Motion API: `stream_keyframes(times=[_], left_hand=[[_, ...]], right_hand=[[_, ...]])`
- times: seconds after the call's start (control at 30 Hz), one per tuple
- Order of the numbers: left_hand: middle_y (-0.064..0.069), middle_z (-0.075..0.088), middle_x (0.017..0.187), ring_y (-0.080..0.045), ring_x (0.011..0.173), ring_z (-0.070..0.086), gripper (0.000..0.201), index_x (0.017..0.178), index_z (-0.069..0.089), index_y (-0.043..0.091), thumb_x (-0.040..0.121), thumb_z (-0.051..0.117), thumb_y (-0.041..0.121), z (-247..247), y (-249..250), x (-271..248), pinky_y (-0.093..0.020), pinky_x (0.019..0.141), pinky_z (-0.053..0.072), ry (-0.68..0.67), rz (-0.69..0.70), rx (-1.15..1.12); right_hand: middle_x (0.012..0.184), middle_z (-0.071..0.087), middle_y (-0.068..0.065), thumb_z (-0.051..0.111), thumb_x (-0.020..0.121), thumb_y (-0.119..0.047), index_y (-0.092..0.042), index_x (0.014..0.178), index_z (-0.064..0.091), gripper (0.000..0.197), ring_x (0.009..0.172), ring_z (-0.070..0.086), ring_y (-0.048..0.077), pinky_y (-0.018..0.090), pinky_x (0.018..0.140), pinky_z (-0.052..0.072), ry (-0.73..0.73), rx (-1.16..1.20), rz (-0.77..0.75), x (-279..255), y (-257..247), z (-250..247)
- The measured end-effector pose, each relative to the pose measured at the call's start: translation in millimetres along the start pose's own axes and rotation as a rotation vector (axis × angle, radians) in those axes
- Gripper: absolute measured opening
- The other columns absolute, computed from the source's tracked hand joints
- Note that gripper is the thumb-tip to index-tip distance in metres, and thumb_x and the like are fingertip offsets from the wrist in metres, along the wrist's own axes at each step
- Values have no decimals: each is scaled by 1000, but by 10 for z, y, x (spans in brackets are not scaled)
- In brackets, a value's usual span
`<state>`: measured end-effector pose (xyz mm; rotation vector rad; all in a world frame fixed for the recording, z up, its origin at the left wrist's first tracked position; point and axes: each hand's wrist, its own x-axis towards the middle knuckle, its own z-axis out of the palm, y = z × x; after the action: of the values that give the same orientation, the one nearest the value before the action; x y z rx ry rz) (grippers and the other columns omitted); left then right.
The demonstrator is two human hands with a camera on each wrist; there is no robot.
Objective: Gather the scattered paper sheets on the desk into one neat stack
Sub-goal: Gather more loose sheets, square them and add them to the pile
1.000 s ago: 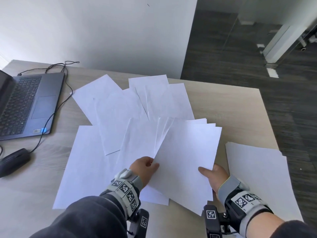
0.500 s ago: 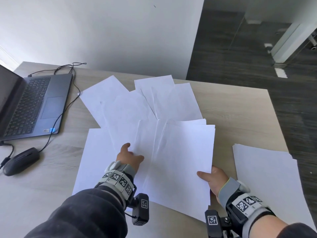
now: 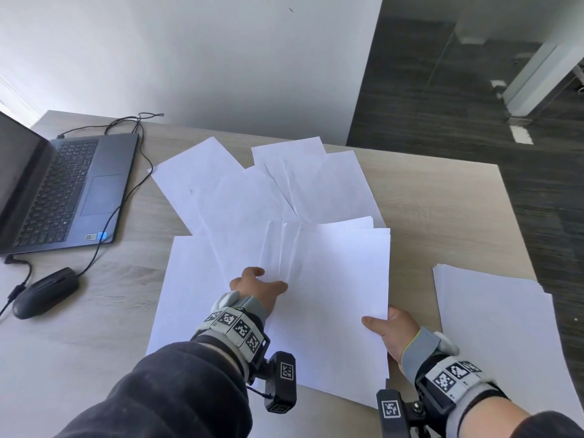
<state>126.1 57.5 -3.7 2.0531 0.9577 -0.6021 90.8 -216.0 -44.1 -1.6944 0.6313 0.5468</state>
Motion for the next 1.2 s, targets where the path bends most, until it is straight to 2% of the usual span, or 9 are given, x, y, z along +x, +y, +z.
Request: stream_keyframes(times=[0.2,0.3,0.37,0.63,0.8,0.87,0.97,1.03,1.2], left_hand=[[-2,61,116,-28,105,58,74,142,43,28,78,76,41,-58,-3,-22,-38,95,47,-21,-11,-127],[-6,71,98,-25,82,62,25,106,69,17,85,71,31,-115,-55,-45,-41,89,54,-50,42,-179],[-13,77,92,-29,78,69,16,91,74,15,86,65,28,-118,-104,-55,-46,91,57,-76,76,-209],[-7,80,92,-32,88,77,34,105,72,21,71,79,24,40,-213,-164,-50,87,61,-348,71,-411],[-6,80,96,-32,92,76,39,102,73,21,63,66,18,109,-133,-230,-51,91,60,-375,158,-456],[-9,80,98,-34,95,75,41,105,72,19,65,65,17,81,-58,-270,-51,92,59,-375,192,-514],[-15,78,102,-38,95,73,39,109,69,12,71,68,10,24,25,-257,-52,91,58,-351,196,-641],[-17,76,103,-38,92,72,30,113,67,10,84,66,0,6,73,-218,-52,91,58,-342,185,-704],[-8,78,101,-32,94,73,32,111,69,16,81,65,8,37,198,-155,-48,94,57,-300,235,-573]], right_hand=[[96,75,11,70,85,-4,-13,93,71,13,91,70,34,52,91,54,-8,-35,0,-16,15,-16],[95,74,12,66,87,1,-14,90,70,16,90,70,34,48,89,54,-15,-2,-2,-61,1,-15],[94,73,9,65,88,2,-16,90,69,18,91,69,33,46,88,54,-19,6,-9,-90,-7,-12],[97,74,11,65,87,2,-6,104,70,19,90,70,31,45,86,55,-77,62,-25,-185,-68,2],[114,61,-2,76,78,-17,-35,90,62,26,92,67,20,42,88,56,39,-238,-212,-237,-142,-17],[115,60,-2,79,72,-18,-40,96,58,39,96,67,20,43,87,56,62,-87,-233,-252,-194,-48],[104,68,7,73,80,2,-27,117,48,53,89,68,26,40,72,58,19,255,-148,-254,-286,-92],[102,71,14,66,85,6,-13,116,55,39,82,69,27,35,65,58,-42,313,-93,-270,-346,-142],[104,73,17,59,90,5,-3,103,68,18,87,70,31,43,82,57,-96,155,-67,-142,-252,-206]])
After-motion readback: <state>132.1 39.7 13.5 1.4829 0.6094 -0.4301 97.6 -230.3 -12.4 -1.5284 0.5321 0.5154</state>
